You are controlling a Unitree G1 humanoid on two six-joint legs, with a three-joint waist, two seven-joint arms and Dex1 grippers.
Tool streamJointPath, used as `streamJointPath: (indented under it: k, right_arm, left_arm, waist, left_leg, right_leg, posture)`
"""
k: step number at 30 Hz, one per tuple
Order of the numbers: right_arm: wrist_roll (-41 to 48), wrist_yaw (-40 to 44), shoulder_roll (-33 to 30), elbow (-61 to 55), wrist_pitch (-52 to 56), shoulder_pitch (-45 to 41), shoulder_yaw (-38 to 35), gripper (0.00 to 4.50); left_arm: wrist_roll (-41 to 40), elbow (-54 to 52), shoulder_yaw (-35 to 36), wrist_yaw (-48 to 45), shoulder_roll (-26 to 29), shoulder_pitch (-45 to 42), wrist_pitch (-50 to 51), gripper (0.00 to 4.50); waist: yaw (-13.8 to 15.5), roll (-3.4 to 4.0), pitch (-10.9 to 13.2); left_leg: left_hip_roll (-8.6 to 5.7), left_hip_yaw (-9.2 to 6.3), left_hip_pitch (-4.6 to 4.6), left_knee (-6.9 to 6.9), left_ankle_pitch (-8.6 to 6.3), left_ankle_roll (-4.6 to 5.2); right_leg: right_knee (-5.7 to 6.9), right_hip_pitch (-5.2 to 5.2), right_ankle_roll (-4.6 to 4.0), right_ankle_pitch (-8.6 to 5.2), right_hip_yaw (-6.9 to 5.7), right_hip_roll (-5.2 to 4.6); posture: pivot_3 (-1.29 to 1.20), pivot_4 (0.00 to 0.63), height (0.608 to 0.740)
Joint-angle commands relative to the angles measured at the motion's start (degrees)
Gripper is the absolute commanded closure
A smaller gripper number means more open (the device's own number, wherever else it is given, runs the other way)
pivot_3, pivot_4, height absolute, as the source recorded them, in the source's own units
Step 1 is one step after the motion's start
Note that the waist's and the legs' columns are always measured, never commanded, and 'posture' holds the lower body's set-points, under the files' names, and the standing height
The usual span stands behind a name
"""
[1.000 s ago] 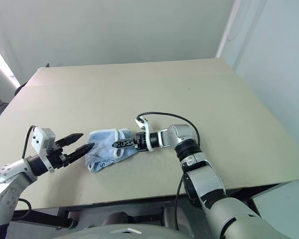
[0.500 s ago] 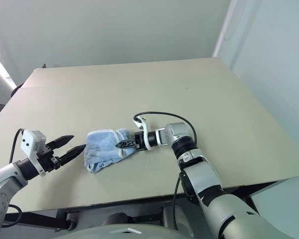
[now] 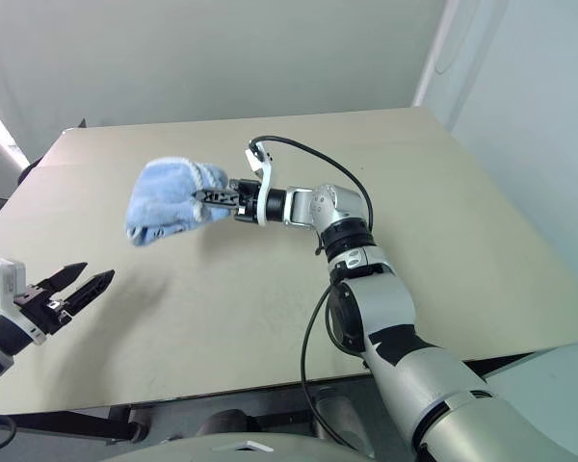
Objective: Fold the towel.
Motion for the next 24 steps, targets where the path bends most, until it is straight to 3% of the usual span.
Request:
streamJointPath:
  k: [1, 5, 9, 18, 24]
  right_arm:
    - [-1.2, -6.1, 1.0, 8.1, -8.8, -1.9, -3.3, 4.48]
    - [-3.2, -15.3, 2.2, 14.0, -14.2, -0.3, -5.1, 4.48]
    - [-3.5, -18.5, 2.4, 15.6, -14.8, 0.8, -7.4, 3.34]
    - [-4.8, -15.3, 1.4, 15.2, -11.0, -0.7, -8.0, 0.07]
    - [-7.9, -7.8, -3.3, 12.6, -8.0, -1.8, -4.8, 0.02]
  left_arm:
    - [-0.2, -3.0, 1.1, 0.7, -0.2, -0.1, -1.2, 0.89]
    - [0.0, -4.4, 1.0, 1.0, -0.9, 1.0, -1.5, 0.89]
    - [-0.4, -5.3, 1.4, 1.2, -1.3, 1.8, -1.2, 0.89]
    - [-0.6, -5.1, 1.7, 0.6, -0.5, 2.0, -0.8, 0.89]
    - [-0.8, -4.4, 1.0, 0.0, 0.5, 0.7, -0.2, 0.89]
  waist:
    - [0.1, -0.04, 0.0]
    - [-0.1, -0.09, -0.1]
    - [-0.2, -0.1, -0.1]
    - [-0.3, -0.06, -0.1]
    - [0.0, -0.06, -0.1]
  left_leg:
    - [-0.02, 0.0, -0.01, -0.05, 0.0, -0.01]
    - [-0.12, 0.03, -0.04, -0.46, 0.09, -0.19]
    - [-0.1, 0.02, -0.06, -0.8, 0.12, -0.24]
    - [-0.07, 0.02, -0.01, -0.76, 0.16, -0.25]
    - [-0.08, 0.02, -0.02, -0.75, 0.16, -0.25]
  right_leg:
    - [-0.06, 0.0, 0.0, 0.0, -0.01, -0.04]
    - [-0.44, -0.01, -0.12, 0.0, -0.01, -0.2]
    - [-0.57, -0.12, -0.06, 0.03, -0.04, -0.2]
    - [-0.51, -0.09, -0.06, 0.04, -0.04, -0.17]
    - [-0.52, -0.08, -0.05, 0.05, -0.06, -0.17]
  posture:
    - [0.0, 0.0, 0.74]
    - [0.0, 0.0, 0.74]
    - [0.0, 0.0, 0.74]
    - [0.0, 0.0, 0.74]
    - [0.0, 0.0, 0.74]
